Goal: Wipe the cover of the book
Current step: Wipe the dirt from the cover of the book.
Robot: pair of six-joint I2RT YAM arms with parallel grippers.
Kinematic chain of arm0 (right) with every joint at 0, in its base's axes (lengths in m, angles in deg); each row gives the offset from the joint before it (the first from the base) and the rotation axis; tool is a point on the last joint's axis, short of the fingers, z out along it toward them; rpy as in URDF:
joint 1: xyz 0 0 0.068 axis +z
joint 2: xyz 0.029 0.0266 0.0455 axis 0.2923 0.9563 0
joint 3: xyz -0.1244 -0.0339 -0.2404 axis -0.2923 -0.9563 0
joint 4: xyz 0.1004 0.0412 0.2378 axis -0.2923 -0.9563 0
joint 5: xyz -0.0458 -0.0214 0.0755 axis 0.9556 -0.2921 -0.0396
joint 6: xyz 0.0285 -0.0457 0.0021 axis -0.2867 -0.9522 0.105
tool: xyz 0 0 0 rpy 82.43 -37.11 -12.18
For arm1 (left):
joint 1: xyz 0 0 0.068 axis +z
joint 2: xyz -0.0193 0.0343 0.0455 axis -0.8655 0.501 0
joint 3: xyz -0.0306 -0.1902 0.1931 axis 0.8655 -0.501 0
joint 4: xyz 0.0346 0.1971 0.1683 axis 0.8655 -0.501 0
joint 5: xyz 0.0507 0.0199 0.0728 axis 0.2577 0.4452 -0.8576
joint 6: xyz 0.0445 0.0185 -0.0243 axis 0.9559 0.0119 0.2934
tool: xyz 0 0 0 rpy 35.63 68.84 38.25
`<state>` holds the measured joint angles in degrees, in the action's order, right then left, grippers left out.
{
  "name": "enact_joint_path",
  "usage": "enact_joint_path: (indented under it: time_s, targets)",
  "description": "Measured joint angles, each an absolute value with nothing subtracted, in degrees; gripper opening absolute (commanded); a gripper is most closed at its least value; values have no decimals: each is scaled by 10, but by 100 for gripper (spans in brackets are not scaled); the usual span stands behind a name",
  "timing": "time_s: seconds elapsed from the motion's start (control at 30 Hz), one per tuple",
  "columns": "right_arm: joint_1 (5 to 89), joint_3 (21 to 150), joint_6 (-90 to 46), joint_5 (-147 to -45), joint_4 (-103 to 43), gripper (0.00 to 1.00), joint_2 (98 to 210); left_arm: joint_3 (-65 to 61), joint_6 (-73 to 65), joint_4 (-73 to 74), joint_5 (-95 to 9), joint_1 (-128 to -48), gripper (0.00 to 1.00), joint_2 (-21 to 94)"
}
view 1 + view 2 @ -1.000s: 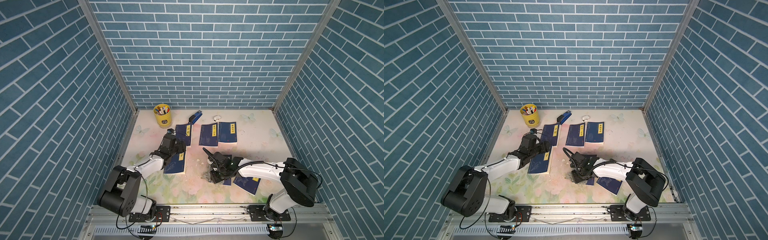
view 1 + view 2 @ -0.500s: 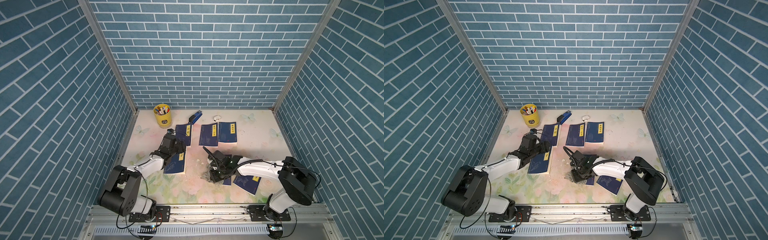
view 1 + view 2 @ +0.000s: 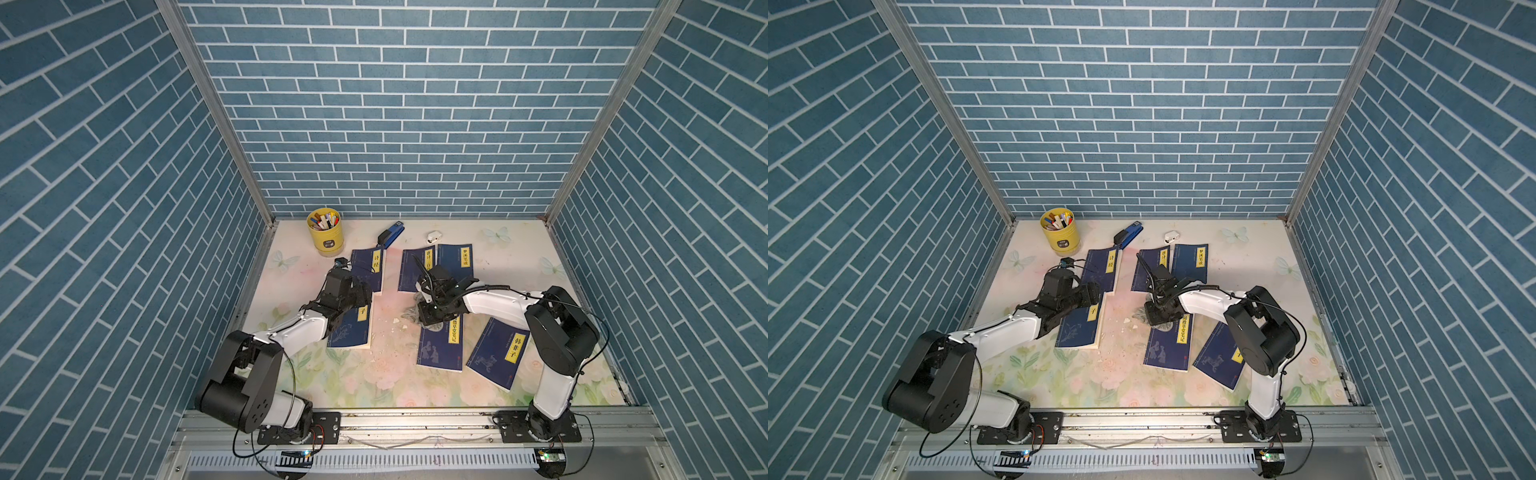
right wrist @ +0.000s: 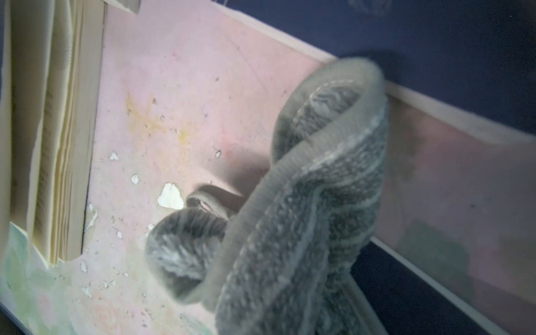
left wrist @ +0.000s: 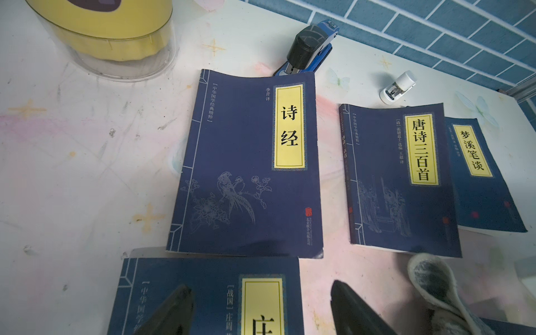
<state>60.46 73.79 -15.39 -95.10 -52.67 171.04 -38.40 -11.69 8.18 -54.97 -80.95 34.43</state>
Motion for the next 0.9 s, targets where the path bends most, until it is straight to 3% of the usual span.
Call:
enact_joint_path:
  time_s: [0.23,0.57,0.7,0.9]
  targets:
    - [623,670,-157,-932,-506,12,1657,-384,-117,84,-549,-810,80,339]
    - [748,551,-100,-934,-530,13,1544,-384,-117,88,-545,-810,80,348]
    - [724,544,-90,-949,-530,13,1539,-384,-115,90,-542,-810,79,354]
    - [599,607,-108,-956,-531,15,1598,-386,-115,94,-538,-810,79,357]
